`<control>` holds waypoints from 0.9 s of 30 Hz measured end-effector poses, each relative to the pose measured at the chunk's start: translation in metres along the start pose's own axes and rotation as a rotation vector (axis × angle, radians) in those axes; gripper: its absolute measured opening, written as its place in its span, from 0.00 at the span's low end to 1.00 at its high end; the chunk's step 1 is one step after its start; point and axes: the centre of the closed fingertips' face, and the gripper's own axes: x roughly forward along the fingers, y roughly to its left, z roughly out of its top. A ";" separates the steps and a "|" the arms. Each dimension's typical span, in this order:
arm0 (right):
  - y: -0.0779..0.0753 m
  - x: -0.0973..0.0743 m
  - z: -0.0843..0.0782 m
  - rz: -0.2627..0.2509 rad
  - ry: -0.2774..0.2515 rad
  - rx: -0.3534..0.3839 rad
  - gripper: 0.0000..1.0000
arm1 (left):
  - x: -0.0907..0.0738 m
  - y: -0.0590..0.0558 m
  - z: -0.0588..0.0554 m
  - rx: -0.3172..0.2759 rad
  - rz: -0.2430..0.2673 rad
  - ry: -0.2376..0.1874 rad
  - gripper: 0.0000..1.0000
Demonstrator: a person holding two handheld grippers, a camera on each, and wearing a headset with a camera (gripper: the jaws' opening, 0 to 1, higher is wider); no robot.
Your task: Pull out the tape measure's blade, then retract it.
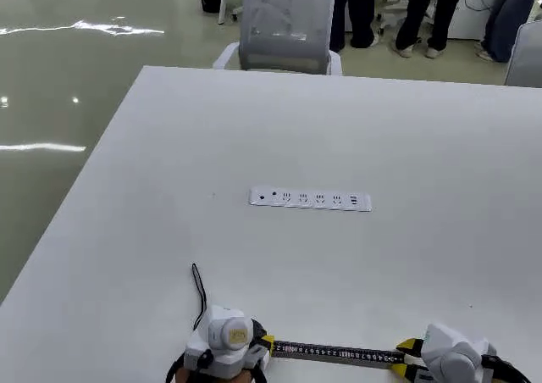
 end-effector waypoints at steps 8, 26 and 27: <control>0.000 0.001 -0.001 -0.003 0.005 0.004 0.16 | 0.001 0.000 -0.001 0.007 0.008 -0.002 0.62; 0.003 0.003 0.001 0.018 0.032 -0.056 0.14 | 0.002 -0.001 -0.002 0.055 0.005 0.013 0.60; 0.004 0.002 0.002 0.018 0.032 -0.056 0.14 | 0.002 -0.001 -0.002 0.055 0.005 0.013 0.60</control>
